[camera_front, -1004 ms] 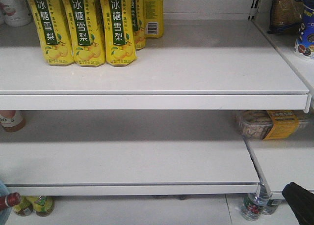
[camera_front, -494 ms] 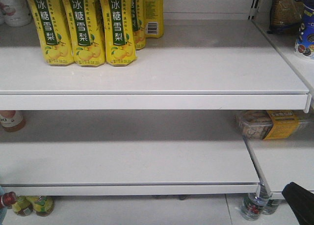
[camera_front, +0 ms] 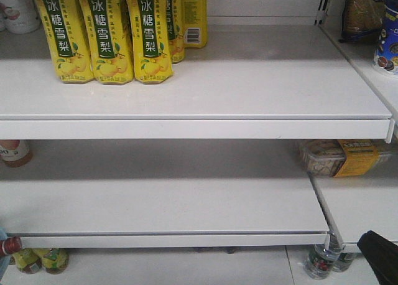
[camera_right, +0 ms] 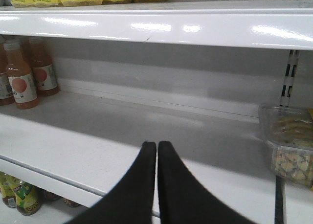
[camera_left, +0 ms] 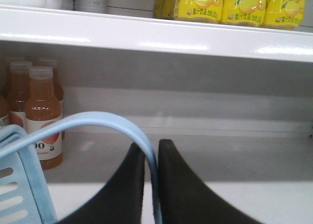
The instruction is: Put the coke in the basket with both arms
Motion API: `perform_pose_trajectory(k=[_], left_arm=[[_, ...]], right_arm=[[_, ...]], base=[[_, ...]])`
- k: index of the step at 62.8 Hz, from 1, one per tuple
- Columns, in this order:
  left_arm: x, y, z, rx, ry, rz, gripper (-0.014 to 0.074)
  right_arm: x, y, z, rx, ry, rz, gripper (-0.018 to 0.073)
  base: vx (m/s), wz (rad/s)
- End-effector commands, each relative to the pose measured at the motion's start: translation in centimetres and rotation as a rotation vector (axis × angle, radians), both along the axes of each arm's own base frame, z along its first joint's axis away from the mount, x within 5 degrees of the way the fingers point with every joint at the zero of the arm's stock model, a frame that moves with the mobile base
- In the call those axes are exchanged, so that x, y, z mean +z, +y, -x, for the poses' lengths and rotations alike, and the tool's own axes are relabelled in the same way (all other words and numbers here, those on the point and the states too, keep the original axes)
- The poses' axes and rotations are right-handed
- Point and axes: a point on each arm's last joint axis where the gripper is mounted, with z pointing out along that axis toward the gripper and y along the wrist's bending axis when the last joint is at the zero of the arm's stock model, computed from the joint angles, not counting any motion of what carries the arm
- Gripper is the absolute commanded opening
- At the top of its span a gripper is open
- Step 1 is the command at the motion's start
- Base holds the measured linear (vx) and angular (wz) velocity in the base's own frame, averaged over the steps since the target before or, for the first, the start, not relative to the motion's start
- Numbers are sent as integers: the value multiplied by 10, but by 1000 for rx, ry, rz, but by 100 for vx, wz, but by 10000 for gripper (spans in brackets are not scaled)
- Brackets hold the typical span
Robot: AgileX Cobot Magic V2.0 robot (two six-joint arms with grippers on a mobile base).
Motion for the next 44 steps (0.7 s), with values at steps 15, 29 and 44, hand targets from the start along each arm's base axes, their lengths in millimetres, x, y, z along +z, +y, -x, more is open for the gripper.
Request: perform_pose_trajectory(k=[15, 29, 44], left_arm=[[27, -1, 5, -3, -222, -65, -6], [27, -1, 5, -3, -222, -65, -6], [27, -1, 5, -3, -222, -65, -6]], right_arm=[[14, -3, -2, -35, -76, -30, -5], [14, -3, -2, -35, -76, -30, -5], [14, -3, -2, -35, -76, -30, -5]], base=[[0, 0], [0, 0], [0, 0]])
